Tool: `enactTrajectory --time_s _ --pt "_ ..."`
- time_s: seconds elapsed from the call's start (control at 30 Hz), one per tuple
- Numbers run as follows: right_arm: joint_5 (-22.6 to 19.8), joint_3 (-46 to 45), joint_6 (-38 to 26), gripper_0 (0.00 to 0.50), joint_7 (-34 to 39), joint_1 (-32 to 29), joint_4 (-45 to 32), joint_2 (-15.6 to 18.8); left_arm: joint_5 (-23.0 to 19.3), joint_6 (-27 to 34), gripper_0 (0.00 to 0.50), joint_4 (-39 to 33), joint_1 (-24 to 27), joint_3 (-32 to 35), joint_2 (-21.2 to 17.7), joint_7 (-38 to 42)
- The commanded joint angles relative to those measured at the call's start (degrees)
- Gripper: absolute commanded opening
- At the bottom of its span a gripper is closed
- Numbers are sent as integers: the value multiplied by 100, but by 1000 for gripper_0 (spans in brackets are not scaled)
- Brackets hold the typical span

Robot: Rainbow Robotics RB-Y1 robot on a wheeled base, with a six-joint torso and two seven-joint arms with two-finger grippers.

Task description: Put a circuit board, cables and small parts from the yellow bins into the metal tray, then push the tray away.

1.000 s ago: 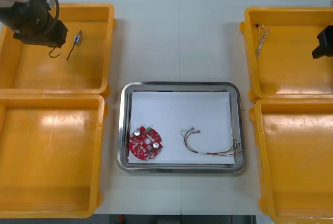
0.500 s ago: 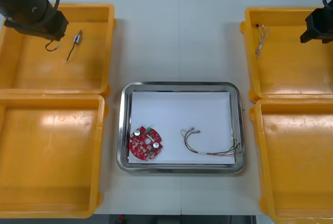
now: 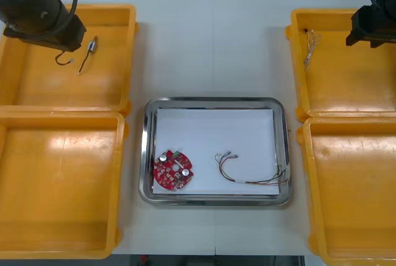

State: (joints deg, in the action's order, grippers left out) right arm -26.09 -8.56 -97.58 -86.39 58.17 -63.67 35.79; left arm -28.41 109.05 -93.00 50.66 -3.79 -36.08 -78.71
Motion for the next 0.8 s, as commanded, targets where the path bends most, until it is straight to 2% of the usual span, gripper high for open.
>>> enactTrajectory --time_s 0.03,0.27,0.47,0.73,0.8 --pt "403 161 195 500 299 485 83 -230 55 95 0 -404 -12 -228 250 734" --pt "763 363 643 500 369 625 425 -424 239 64 0 -597 -21 -562 760 919" --pt "974 311 1048 500 378 792 847 -564 213 -77 0 -650 -12 -843 1077 1305" --pt "992 109 1364 500 518 792 997 -643 248 -323 0 -676 -12 -1318 1393 1938" --pt "983 73 1390 500 756 792 997 -661 248 -384 0 -676 -21 -1449 1472 2114"
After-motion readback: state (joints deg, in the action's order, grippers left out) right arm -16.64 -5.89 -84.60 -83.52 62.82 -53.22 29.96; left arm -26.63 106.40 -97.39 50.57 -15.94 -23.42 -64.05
